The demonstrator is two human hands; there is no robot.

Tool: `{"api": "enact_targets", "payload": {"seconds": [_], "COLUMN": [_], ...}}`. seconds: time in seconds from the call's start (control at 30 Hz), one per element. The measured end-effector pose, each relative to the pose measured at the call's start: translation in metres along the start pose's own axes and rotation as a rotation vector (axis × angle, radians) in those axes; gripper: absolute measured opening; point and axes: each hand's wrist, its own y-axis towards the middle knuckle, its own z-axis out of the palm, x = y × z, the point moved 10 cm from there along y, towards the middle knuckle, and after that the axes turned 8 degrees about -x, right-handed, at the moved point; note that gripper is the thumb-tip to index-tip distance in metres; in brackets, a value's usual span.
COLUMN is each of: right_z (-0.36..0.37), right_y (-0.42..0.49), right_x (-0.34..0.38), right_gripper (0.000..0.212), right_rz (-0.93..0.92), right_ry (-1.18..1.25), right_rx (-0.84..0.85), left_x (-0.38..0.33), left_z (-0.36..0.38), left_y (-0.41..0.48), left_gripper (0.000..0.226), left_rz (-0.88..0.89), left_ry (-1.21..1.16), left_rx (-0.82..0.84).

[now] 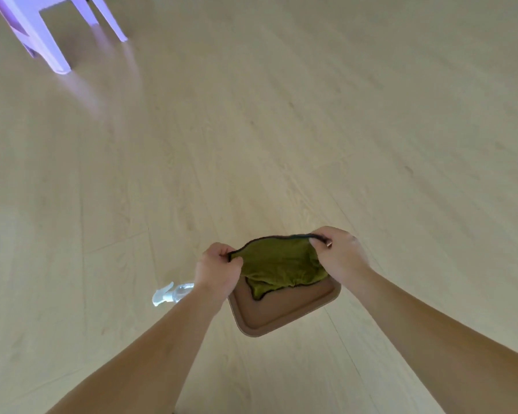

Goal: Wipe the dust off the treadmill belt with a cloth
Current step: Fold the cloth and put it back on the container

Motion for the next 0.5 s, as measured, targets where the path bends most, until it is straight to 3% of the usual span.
{"api": "enact_targets", "payload": {"seconds": [0.17, 0.27, 0.37, 0.43, 0.5], "right_z": [0.007, 0.006, 0.003, -0.003, 0.005], "right_y": [0.009, 0.004, 0.000, 0.003, 0.004], "right_x": [-0.003, -0.005, -0.016, -0.005, 0.015], "right_gripper": [0.028, 0.032, 0.022, 0.023, 0.038], "right_rz": [-0.053, -0.092, -0.056, -0.156, -0.347], "right_ry": [0.144, -0.063, -0.301, -0.343, -0.356], "right_rx": [-0.047, 0.027, 0.123, 0.058, 0.049], "left_x": [0.003, 0.009, 0.023, 0.030, 0.030], "left_z": [-0.006, -0.008, 0.005, 0.020, 0.030], "left_y": [0.005, -0.011, -0.030, -0.039, -0.046], "left_gripper": [0.014, 0.020, 0.029, 0.036, 0.032], "left_rz": [0.047, 0.174, 0.312, 0.408, 0.460], "left_ry": [0.026, 0.179, 0.335, 0.453, 0.553], "left_rx": [-0.033, 0.026, 0.173, 0.279, 0.318]}}
